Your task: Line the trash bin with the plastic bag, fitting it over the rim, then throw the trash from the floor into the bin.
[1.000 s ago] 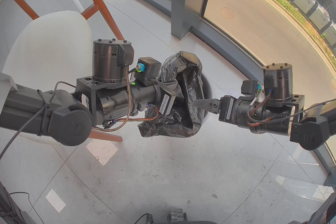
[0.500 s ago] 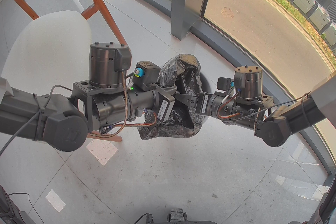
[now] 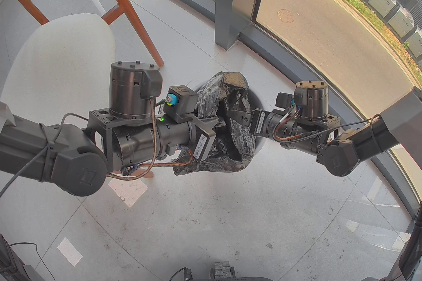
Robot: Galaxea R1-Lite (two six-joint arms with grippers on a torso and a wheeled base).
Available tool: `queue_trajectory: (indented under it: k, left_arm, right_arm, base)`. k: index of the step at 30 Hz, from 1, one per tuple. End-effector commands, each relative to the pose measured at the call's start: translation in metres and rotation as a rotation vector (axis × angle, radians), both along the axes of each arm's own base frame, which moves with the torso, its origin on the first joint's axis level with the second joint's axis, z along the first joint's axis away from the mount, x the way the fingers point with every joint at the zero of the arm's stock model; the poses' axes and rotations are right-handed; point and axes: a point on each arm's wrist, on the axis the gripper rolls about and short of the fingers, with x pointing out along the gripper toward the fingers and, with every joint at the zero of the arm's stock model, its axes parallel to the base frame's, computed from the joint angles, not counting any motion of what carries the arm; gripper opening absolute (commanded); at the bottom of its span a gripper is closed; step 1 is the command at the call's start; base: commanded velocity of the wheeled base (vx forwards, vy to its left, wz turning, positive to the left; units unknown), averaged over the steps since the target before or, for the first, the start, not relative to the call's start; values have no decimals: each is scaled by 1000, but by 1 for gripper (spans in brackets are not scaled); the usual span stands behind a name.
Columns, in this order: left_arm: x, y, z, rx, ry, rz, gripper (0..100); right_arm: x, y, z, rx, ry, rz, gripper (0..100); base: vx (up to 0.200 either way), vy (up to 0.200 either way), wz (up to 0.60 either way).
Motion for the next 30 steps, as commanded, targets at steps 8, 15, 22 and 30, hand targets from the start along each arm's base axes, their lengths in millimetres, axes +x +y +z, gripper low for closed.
queue_trajectory:
  k: [8,15,22,30]
  left_arm:
    - [-2,2,10,-22,-23,2,0]
    - [-8,7,19,-36,-43,5,0]
    - [-9,7,23,-44,-53,3,0]
    - [-9,8,24,-47,-56,3,0]
  right_arm:
    - [4,5,-10,-9,3,8,100]
    - [12,16,-15,-4,-4,14,100]
    - [17,20,-22,-10,-3,7,0]
    - [13,22,-10,6,-23,15,0]
  base:
    - [0,0,0]
    - [0,0,0]
    - [0,0,0]
    - [0,0,0]
